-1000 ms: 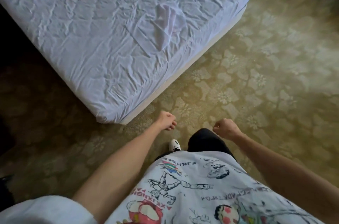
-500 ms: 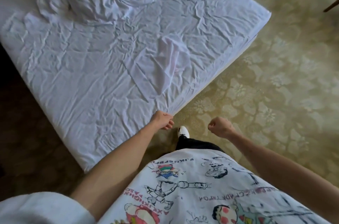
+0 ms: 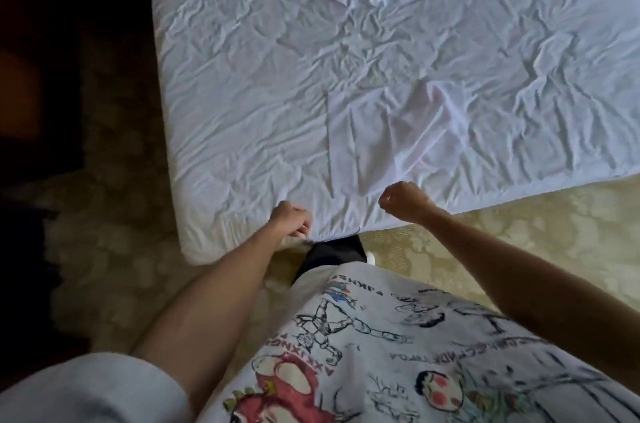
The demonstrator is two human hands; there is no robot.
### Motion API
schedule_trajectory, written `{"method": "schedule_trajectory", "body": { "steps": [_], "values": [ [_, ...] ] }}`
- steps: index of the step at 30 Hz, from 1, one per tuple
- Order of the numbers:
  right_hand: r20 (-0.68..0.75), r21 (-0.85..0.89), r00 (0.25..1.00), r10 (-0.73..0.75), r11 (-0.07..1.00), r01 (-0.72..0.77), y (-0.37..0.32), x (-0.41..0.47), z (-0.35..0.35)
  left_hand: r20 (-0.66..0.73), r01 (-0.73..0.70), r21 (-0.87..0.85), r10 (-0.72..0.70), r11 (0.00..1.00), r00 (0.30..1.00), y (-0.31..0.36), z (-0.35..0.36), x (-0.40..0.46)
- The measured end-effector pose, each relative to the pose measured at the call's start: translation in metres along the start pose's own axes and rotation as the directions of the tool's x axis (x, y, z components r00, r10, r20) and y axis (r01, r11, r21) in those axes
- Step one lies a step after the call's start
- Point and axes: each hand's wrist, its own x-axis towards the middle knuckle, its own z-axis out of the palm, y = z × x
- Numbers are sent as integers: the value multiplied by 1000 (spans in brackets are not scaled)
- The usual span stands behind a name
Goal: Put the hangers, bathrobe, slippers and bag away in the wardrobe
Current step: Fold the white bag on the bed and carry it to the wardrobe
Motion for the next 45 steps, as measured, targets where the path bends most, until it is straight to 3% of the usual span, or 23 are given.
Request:
{"method": "schedule_trajectory", "body": {
  "steps": [10, 18, 24, 28, 33, 38, 45],
  "values": [
    [63, -93, 975, 212, 974, -206, 58, 61, -57, 62, 81, -164, -71, 983, 996, 79, -7, 75],
    [58, 62, 969, 241, 968, -245, 100, 141, -69, 34, 105, -146, -101, 984, 994, 134, 43, 155],
    [28, -41, 994, 106, 994, -105, 117, 234, -67, -172, 79, -96, -95, 992, 981, 145, 77, 230],
    [-64, -40, 992, -111, 993, 108, 76, 314, -69, -415, 104, -81, -128, 991, 901, 131, 91, 257],
    [-185, -205, 910, -370, 921, 333, 11, 435, -58, -404, 195, -184, -255, 963, 878, 84, 121, 284],
    [-182, -342, 937, -298, 913, 224, -11, 485, -35, -409, 107, -146, -159, 984, 899, 65, 129, 295],
    [-327, -204, 888, -322, 942, 267, -85, 509, -41, -495, -63, -237, -65, 969, 867, 57, 66, 314]
  ]
}}
